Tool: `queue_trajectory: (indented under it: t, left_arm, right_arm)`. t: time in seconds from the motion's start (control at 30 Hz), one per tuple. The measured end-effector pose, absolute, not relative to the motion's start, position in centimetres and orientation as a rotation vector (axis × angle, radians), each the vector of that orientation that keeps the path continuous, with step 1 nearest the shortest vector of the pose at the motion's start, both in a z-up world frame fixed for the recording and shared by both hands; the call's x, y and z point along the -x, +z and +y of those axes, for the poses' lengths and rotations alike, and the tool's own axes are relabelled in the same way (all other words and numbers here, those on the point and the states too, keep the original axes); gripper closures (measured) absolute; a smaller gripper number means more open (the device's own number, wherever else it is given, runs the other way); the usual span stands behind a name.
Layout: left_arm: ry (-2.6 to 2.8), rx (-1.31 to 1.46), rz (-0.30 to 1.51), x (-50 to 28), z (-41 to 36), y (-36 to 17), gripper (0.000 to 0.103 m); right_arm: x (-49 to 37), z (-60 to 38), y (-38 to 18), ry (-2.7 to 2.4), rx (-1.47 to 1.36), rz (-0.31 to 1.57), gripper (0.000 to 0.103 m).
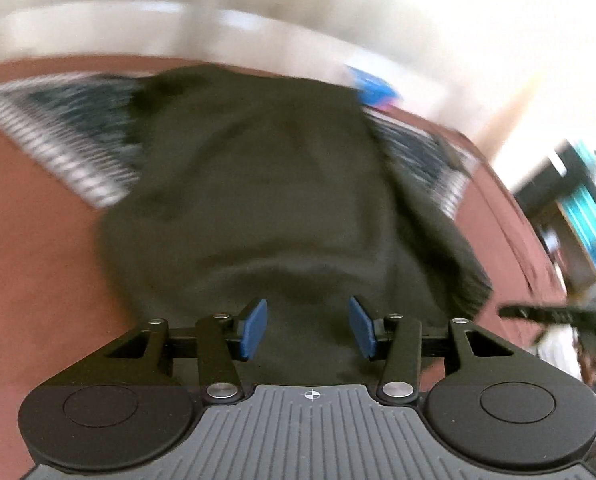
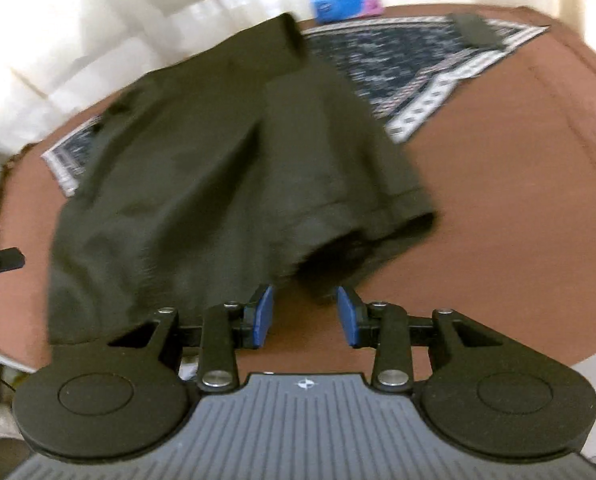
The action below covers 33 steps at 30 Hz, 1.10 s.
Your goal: Fold clothes
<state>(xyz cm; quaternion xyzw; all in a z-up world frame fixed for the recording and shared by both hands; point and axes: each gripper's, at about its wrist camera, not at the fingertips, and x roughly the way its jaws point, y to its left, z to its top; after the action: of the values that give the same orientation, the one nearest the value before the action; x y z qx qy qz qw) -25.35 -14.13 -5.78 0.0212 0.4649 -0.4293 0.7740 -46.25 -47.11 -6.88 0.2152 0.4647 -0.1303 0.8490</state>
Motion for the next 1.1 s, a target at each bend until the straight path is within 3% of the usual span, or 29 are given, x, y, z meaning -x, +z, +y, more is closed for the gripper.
queue_trajectory:
  t: [0.27, 0.63, 0.73, 0.77, 0.8, 0.93, 1.1]
  left_arm:
    - [-1.126, -0.394, 0.867, 34.8, -30.1, -7.9, 0.037]
    - [-0.994, -0.722, 0.746, 37.7, -39.9, -12.0, 0.038]
    - [-0.955, -0.794, 0.729, 38.1, -42.3, -13.0, 0.07]
    - [-0.942, -0.777, 0.76, 37.5, -42.6, -13.0, 0.086]
    - [-0.928, -0.713, 0.811, 36.3, -42.6, -12.7, 0.093]
    - [-0.885, -0.362, 0.993, 31.1, -41.5, -10.1, 0.098]
    - [-0.925, -0.292, 0.958, 29.3, -41.4, -6.8, 0.099]
  right_arm:
    - [46.2, -50.4, -9.1, -0.32, -0.558, 0.925, 0.062]
    - [50.4, -56.4, -11.8, -0.287, -0.761, 0.874, 0.062]
    - [50.7, -56.8, -12.8, -0.265, -0.805, 0.871, 0.062]
    - [50.7, -56.7, -13.0, -0.256, -0.818, 0.869, 0.062]
    - [50.6, -56.6, -13.2, -0.242, -0.831, 0.867, 0.062]
    - [49.6, -55.5, -13.7, -0.158, -0.847, 0.861, 0.062]
    - [47.4, -54.0, -14.6, -0.121, -0.871, 0.856, 0.062]
